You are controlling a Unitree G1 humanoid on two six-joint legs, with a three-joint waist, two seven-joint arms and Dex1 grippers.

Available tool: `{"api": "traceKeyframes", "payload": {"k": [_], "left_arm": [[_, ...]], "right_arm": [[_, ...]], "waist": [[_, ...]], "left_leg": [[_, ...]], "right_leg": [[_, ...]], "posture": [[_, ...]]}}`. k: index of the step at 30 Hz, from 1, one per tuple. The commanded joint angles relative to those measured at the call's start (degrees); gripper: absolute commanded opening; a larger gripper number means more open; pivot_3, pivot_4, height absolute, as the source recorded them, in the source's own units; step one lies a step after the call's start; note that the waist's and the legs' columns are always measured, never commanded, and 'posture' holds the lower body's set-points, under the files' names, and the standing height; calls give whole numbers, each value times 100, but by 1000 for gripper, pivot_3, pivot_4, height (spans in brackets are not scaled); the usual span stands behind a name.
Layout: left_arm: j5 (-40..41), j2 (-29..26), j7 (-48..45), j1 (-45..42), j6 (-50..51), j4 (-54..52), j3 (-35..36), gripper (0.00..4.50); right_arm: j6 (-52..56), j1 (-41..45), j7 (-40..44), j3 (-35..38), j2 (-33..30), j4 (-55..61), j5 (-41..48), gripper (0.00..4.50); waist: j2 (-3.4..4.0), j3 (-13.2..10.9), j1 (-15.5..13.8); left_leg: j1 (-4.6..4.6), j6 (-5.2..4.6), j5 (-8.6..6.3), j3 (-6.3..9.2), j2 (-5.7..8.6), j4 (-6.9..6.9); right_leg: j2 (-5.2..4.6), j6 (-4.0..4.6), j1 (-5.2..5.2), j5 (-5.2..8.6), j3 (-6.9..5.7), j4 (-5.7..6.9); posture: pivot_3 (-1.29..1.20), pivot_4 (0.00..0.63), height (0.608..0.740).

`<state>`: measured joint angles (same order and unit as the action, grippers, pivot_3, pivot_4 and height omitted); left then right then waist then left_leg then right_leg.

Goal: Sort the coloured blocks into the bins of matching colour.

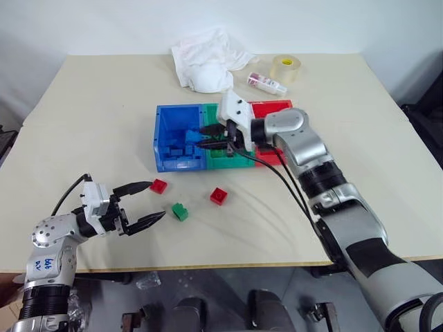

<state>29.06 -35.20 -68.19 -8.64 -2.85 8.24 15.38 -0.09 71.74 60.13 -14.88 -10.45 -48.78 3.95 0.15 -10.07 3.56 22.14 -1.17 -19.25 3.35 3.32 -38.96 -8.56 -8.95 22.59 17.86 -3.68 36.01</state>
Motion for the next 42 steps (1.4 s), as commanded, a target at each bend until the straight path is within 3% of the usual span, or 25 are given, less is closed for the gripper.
{"api": "traceKeyframes", "payload": {"k": [1,6,11,17,24,29,35,38,42], "left_arm": [[61,-9,50,25,-92,-127,86,4500],[83,-17,66,126,-129,-207,116,4500],[102,-47,49,183,-136,-238,143,4500],[85,-73,15,98,-130,-128,119,4500],[194,-31,-162,-64,-160,109,129,4500],[177,-38,-308,-175,-167,324,109,4500],[162,-64,-485,-207,-188,537,113,4500],[161,-88,-602,-286,-213,708,118,4500],[140,-99,-690,-454,-219,863,100,4500]], "right_arm": [[-525,538,-605,146,373,-948,-252,1221],[-800,928,-1037,253,670,-1695,-464,2842],[-987,986,-898,377,642,-1743,-509,4489],[-974,445,380,529,130,-827,-136,4489],[496,-1750,1898,742,-1432,2627,879,4489],[1887,-3437,1855,1412,-2768,4752,1623,4489],[2526,-5205,1610,2481,-3911,5709,1992,4489],[2521,-5962,1551,2943,-4246,5844,2026,4489],[2666,-6022,1228,2894,-4255,6076,2103,4489]], "waist": [[1,0,38],[3,-1,125],[5,-2,152],[6,-3,120],[5,-3,-35],[7,-4,-134],[6,-4,-234],[6,-4,-329],[6,-4,-335]], "left_leg": [[0,0,0,0,-2,2],[0,1,0,16,-1,7],[0,3,-1,18,-2,11],[1,3,-1,21,-1,7],[9,2,-1,52,10,-10],[16,3,-1,40,6,-13],[13,2,-1,7,2,-15],[10,0,-1,-1,2,-15],[0,-1,-1,-35,-8,-20]], "right_leg": [[1,0,2,0,0,0],[2,0,1,0,-2,8],[4,0,3,0,-2,9],[4,0,0,0,-1,8],[1,1,-13,0,1,5],[1,1,-10,0,-1,-4],[0,0,-12,0,10,-16],[-1,0,-14,0,13,-16],[0,0,-14,0,22,-18]], "posture": [[0,150,740],[0,150,740],[0,150,740],[0,150,740],[0,150,740],[0,150,740],[0,150,740],[0,150,740],[0,150,740]]}}
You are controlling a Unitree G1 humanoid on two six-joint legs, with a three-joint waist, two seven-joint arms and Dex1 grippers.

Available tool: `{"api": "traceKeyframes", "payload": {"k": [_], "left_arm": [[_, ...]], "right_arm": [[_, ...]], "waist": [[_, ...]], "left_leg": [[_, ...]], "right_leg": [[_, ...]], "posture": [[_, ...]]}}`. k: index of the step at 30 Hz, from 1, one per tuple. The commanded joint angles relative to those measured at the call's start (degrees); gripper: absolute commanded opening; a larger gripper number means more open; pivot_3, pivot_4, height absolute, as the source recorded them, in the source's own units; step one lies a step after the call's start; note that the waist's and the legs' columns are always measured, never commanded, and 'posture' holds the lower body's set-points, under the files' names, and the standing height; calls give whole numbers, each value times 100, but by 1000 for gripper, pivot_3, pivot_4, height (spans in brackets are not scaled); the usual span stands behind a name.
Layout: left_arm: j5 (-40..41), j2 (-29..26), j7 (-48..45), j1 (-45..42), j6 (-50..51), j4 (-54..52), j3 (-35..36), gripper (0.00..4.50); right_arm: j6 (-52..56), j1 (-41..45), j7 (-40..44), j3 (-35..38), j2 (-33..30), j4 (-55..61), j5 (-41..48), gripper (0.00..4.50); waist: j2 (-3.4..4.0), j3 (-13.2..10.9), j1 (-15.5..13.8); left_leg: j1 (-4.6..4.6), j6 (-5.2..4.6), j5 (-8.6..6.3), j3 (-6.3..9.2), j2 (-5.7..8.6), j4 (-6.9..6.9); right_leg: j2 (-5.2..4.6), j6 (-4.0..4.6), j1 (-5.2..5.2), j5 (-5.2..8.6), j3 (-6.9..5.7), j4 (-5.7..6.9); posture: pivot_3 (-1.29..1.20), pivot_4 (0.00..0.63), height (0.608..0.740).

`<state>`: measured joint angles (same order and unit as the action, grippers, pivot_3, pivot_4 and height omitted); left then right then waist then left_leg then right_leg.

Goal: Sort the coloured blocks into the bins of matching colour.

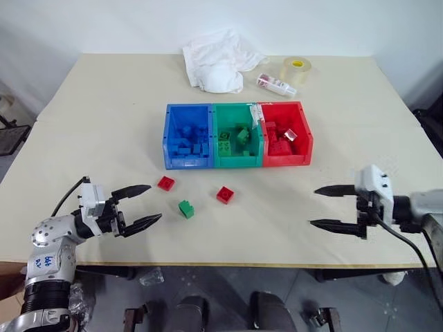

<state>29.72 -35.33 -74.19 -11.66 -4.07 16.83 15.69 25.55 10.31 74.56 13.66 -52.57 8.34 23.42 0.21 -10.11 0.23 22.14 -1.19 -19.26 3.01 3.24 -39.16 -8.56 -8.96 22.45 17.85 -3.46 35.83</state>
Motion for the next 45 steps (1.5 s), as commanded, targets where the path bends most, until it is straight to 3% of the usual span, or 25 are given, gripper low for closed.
{"api": "traceKeyframes", "payload": {"k": [1,6,10,16,21,27,30,37,45], "left_arm": [[74,-86,-113,-192,-97,25,65,4500],[46,-83,-158,-256,-97,37,60,4500],[47,-25,-96,-79,-144,-142,60,4500],[107,50,92,187,-88,-528,79,4500],[163,119,249,468,-63,-885,115,4500],[194,155,399,643,-39,-1099,136,4500],[206,163,442,705,-40,-1161,144,4500],[205,159,470,678,-65,-1103,114,4500],[138,203,384,324,-97,-811,-18,4500]], "right_arm": [[168,192,-306,-78,-1,443,149,4489],[399,574,-639,-732,193,630,35,4489],[254,1362,-1157,-1834,887,224,-642,4489],[-76,2208,-1413,-2720,1850,-715,-1161,4489],[-591,2806,-1536,-3077,2640,-1726,-1471,4489],[-874,3188,-1441,-3215,3107,-2393,-1621,4489],[-874,3203,-1383,-3211,3150,-2476,-1617,3871],[-822,3031,-1421,-3151,3218,-2273,-1569,1487],[-542,3005,-1518,-2842,3139,-1699,-1364,1459]], "waist": [[0,0,-7],[0,0,-6],[-1,1,18],[-1,0,-10],[-3,2,29],[-3,2,99],[-2,2,140],[-2,2,158],[-2,2,137]], "left_leg": [[0,1,1,-2,-4,0],[-2,0,0,1,-3,1],[0,0,0,-2,-4,1],[2,0,0,9,2,2],[3,0,0,14,2,2],[3,0,0,24,3,3],[3,0,0,29,4,4],[3,2,0,29,2,9],[3,2,1,29,6,5]], "right_leg": [[1,0,1,0,-1,0],[1,0,4,0,1,1],[2,0,7,0,3,0],[0,0,9,0,1,3],[1,0,10,0,-2,5],[2,1,8,0,-10,8],[1,0,7,0,-12,9],[3,1,10,0,-14,9],[1,1,9,0,-13,10]], "posture": [[0,150,740],[0,150,740],[0,150,740],[0,150,740],[0,150,740],[0,150,740],[0,150,740],[0,150,740],[0,150,740]]}}
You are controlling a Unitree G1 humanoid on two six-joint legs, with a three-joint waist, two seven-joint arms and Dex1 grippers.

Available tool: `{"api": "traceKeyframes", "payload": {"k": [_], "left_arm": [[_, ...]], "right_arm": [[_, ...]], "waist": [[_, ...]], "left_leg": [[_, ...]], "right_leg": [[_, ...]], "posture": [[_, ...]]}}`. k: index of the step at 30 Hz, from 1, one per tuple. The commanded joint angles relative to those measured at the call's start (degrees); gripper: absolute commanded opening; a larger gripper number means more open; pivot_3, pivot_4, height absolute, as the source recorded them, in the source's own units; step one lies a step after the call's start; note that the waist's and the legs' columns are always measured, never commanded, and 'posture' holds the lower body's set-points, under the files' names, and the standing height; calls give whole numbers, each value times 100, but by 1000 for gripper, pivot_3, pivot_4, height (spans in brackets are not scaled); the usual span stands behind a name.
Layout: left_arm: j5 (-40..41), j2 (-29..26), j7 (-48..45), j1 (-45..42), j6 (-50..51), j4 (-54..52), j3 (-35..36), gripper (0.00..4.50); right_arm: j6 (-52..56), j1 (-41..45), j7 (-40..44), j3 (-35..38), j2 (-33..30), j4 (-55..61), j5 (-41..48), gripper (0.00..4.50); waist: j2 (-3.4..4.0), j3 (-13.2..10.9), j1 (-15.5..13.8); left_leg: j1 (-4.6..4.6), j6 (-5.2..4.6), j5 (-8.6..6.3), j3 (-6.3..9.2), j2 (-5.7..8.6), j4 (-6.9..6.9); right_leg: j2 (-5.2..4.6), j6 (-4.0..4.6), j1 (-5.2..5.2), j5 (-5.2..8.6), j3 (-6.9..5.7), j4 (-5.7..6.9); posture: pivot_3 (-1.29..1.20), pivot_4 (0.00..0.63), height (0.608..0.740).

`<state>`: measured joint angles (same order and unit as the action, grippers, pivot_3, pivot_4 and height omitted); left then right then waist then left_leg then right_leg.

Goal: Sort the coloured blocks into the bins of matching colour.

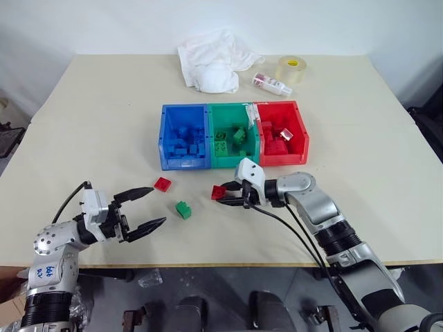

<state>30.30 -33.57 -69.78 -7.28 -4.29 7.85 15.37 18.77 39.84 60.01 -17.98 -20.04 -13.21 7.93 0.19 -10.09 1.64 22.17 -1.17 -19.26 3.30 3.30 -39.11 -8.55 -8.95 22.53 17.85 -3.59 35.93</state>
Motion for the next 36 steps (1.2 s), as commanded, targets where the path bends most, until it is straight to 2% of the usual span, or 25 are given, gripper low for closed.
{"api": "traceKeyframes", "payload": {"k": [1,8,11,15,22,24,27,30,36], "left_arm": [[78,24,-76,-150,-84,126,8,4500],[53,13,-182,-323,-144,369,-27,4500],[23,37,-203,-442,-181,504,-66,4500],[-14,109,-241,-575,-237,627,-137,4500],[-26,153,-297,-702,-364,744,-204,4500],[-21,146,-316,-728,-386,779,-206,4500],[-22,141,-341,-769,-414,837,-214,4500],[-27,144,-357,-815,-420,882,-233,4500],[-33,154,-330,-785,-432,893,-234,4500]], "right_arm": [[248,87,-117,426,-192,546,206,1459],[309,519,-304,1196,-977,462,249,1459],[-13,991,-559,1378,-1200,-267,39,1459],[-750,1859,-1090,1514,-1231,-1933,-284,1459],[-1609,2476,-1214,1525,-1155,-3395,-532,3824],[-1694,2515,-1138,1553,-1190,-3438,-523,4465],[-1747,2460,-984,1578,-1267,-3341,-492,4465],[-1632,2111,-456,1603,-1463,-2790,-307,4465],[-766,500,1089,1852,-2375,-633,648,4465]], "waist": [[0,0,-2],[0,0,-3],[0,0,7],[0,0,30],[0,0,64],[0,0,71],[0,0,85],[0,0,67],[0,0,-26]], "left_leg": [[0,0,0,1,0,0],[1,0,0,0,1,1],[0,0,0,-1,-1,2],[-1,0,0,-13,-2,6],[1,0,0,-12,-2,12],[1,0,0,-12,-2,11],[1,0,0,-12,-3,11],[1,0,0,-11,-3,10],[7,-2,-1,0,1,1]], "right_leg": [[0,0,0,0,0,0],[0,0,0,0,0,-2],[1,0,0,0,-1,-2],[1,0,4,0,1,-2],[-1,0,6,0,-2,-3],[-1,0,6,0,-2,-3],[0,0,6,0,-2,-3],[0,0,6,0,-2,-3],[-3,0,-3,0,-9,-6]], "posture": [[0,150,740],[0,150,740],[0,150,740],[0,150,740],[0,150,740],[0,150,740],[0,150,740],[0,150,740],[0,150,740]]}}
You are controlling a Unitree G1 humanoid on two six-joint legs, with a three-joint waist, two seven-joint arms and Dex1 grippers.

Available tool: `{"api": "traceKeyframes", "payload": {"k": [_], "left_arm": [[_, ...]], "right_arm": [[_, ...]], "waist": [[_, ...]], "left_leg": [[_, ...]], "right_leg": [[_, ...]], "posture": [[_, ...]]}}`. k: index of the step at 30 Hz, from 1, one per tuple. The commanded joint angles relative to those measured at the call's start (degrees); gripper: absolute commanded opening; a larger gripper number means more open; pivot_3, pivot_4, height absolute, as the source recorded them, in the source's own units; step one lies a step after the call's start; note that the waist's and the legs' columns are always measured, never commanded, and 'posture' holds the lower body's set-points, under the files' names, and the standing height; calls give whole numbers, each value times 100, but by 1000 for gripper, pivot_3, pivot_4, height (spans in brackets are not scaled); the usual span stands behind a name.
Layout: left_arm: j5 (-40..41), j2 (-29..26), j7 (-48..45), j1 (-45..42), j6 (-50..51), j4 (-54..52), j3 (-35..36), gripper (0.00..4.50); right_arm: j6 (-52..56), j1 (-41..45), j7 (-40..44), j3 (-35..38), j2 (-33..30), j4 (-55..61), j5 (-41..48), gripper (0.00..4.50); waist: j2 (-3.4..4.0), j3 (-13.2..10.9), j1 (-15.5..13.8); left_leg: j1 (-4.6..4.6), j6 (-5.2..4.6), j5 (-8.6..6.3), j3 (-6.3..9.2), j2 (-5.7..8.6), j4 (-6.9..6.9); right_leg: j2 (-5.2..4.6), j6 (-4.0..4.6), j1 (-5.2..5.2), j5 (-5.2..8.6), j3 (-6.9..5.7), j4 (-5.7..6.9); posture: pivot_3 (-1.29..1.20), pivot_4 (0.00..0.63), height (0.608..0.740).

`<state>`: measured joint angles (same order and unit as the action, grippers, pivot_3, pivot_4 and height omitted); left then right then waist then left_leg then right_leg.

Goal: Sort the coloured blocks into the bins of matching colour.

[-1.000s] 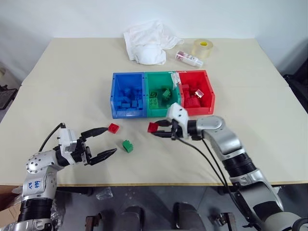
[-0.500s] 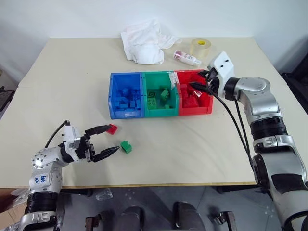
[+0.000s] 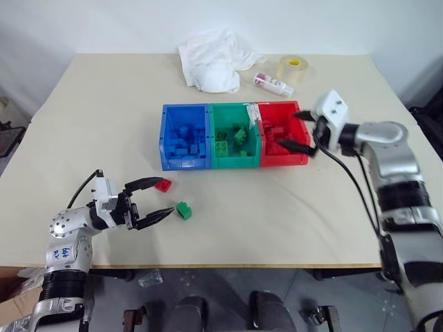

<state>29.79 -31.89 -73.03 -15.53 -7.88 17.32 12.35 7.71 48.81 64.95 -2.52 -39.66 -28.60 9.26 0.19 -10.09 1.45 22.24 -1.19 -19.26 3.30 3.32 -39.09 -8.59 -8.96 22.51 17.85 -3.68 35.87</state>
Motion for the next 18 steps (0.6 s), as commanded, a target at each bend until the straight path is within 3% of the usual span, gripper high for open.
{"api": "traceKeyframes", "payload": {"k": [1,9,18], "left_arm": [[24,-23,15,98,-77,-79,96,4500],[143,-151,347,1065,-64,-720,552,4500],[286,-177,898,3198,71,-2031,1548,4500]], "right_arm": [[467,-719,858,401,-624,1224,704,4465],[499,-1912,1930,578,-1573,1774,1098,4465],[452,-1298,2259,238,-1234,1218,1078,4465]], "waist": [[0,0,-5],[0,0,39],[0,0,-39]], "left_leg": [[3,0,0,0,0,-2],[-8,0,0,-27,-17,2],[-8,1,-3,-32,-22,1]], "right_leg": [[0,0,0,0,0,-3],[4,0,0,0,8,-12],[0,0,-6,0,20,-36]], "posture": [[0,150,740],[0,150,740],[0,150,740]]}}
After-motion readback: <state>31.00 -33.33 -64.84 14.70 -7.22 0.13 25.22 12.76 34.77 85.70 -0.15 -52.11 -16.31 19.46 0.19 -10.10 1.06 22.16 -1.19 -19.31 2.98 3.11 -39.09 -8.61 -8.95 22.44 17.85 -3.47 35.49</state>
